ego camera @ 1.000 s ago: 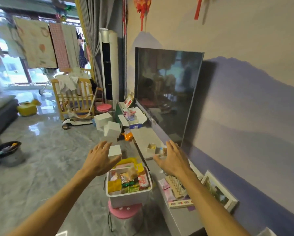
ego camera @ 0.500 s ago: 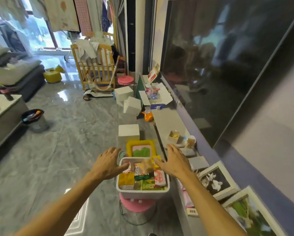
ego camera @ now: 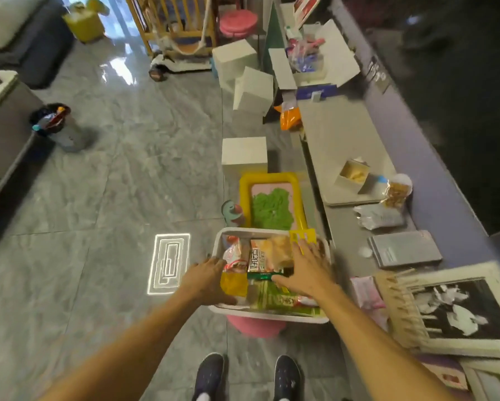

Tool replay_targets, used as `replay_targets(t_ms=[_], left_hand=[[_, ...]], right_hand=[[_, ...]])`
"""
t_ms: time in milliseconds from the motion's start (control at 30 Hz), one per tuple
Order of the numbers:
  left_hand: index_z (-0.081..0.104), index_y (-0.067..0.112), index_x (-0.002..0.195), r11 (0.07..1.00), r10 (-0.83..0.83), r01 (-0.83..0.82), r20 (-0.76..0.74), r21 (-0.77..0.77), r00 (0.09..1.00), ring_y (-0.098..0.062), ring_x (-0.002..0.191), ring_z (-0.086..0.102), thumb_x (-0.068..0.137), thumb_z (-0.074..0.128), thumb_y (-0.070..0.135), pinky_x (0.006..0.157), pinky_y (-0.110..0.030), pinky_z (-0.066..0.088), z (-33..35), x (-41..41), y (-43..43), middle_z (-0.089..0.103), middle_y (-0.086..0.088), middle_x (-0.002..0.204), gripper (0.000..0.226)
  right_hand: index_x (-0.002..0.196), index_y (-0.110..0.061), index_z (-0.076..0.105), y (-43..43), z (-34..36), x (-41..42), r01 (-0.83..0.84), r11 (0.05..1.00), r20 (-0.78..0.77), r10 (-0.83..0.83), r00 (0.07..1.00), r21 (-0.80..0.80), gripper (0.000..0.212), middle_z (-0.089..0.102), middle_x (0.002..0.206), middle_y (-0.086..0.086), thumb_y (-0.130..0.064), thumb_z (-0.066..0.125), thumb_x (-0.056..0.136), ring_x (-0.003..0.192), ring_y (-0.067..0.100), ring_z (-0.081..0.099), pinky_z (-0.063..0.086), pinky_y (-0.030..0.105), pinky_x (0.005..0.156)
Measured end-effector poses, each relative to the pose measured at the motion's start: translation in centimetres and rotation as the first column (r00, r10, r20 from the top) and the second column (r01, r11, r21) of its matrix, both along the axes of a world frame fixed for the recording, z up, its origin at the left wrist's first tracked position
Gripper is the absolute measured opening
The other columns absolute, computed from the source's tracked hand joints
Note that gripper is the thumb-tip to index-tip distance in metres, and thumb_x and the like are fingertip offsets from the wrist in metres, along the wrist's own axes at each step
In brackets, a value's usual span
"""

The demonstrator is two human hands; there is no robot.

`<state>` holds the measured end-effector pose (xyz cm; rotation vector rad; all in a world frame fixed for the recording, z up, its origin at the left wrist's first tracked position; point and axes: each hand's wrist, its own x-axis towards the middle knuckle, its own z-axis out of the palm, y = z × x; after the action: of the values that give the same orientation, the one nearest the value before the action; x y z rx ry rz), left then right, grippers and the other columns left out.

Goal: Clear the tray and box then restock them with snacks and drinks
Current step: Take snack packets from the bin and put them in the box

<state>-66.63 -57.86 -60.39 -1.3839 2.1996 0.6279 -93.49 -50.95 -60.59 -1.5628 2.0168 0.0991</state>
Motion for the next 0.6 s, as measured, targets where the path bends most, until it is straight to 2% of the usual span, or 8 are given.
replay_targets(t_ms=[133,233,300,400,467,533,600], left_hand=[[0.037,0.029,0.155,0.996,-0.09,0.089,0.036,0.017,0.995,-0.025,0.14,0.047,0.057,0.078,0.086,0.117,-0.047,0.04,-9.0,-0.1,-2.4,0.047,0.001,0.157,0.12],[0.041,0.032,0.15,0.987,-0.159,0.159,0.031,0.006,0.987,-0.024,0.135,0.053,0.065,0.079,0.078,0.115,-0.048,0.041,-13.6,0.4,-3.1,0.051,0.002,0.152,0.104],[0.044,0.032,0.147,0.975,-0.21,0.211,0.016,-0.069,0.978,-0.025,0.131,0.059,0.069,0.078,0.075,0.117,-0.052,0.038,-15.6,0.5,-3.2,0.054,0.001,0.148,0.096],[0.053,0.034,0.139,0.94,-0.283,0.28,0.015,-0.193,0.959,-0.024,0.12,0.067,0.073,0.077,0.07,0.119,-0.054,0.032,-17.3,0.6,-3.4,0.062,0.003,0.134,0.079],[0.059,0.039,0.136,0.927,-0.314,0.304,-0.012,-0.22,0.949,-0.022,0.114,0.07,0.075,0.078,0.066,0.112,-0.053,0.041,-17.5,1.1,-3.5,0.066,0.004,0.133,0.069],[0.066,0.043,0.131,0.922,-0.336,0.314,-0.064,-0.226,0.94,-0.023,0.103,0.074,0.077,0.082,0.057,0.096,-0.046,0.053,-16.9,1.6,-3.2,0.07,0.003,0.13,0.057],[0.074,0.04,0.121,0.921,-0.343,0.305,-0.133,-0.242,0.93,-0.027,0.085,0.076,0.074,0.091,0.041,0.076,-0.04,0.059,-16.0,2.2,-2.7,0.075,0.001,0.122,0.049]], right_hand=[[0.167,-0.02,0.014,-3.3,-8.2,0.0,-0.027,0.999,-0.081,0.024,0.996,-0.031,0.12,0.006,0.177,0.011,-0.08,0.069,0.078,0.163,0.039,0.004,0.019,0.058,0.128],[0.169,-0.026,0.004,-4.0,-13.2,0.2,-0.061,0.998,-0.137,0.058,0.989,-0.018,0.127,-0.006,0.177,0.013,-0.072,0.079,0.077,0.162,0.044,-0.005,0.013,0.059,0.129],[0.17,-0.026,-0.007,-3.6,-15.9,0.2,-0.08,0.997,-0.202,0.074,0.977,-0.021,0.133,-0.017,0.176,0.014,-0.068,0.081,0.08,0.161,0.047,-0.013,0.008,0.061,0.13],[0.17,-0.023,-0.007,-2.8,-18.4,0.3,-0.097,0.991,-0.305,0.064,0.95,-0.093,0.123,-0.011,0.177,0.017,-0.048,0.082,0.089,0.161,0.047,-0.005,0.014,0.062,0.13],[0.171,-0.023,-0.004,-2.4,-19.0,0.5,-0.106,0.986,-0.314,0.06,0.947,-0.132,0.111,-0.003,0.178,0.015,-0.031,0.077,0.095,0.162,0.046,0.0,0.015,0.061,0.13],[0.171,-0.025,0.003,-2.5,-18.9,0.5,-0.107,0.983,-0.273,0.062,0.96,-0.151,0.094,0.005,0.178,0.012,-0.015,0.066,0.101,0.163,0.042,0.005,0.016,0.061,0.13],[0.171,-0.027,0.011,-2.6,-18.2,0.6,-0.08,0.981,-0.232,0.038,0.972,-0.176,0.088,0.016,0.177,0.009,-0.01,0.063,0.102,0.163,0.039,0.012,0.019,0.059,0.129]])
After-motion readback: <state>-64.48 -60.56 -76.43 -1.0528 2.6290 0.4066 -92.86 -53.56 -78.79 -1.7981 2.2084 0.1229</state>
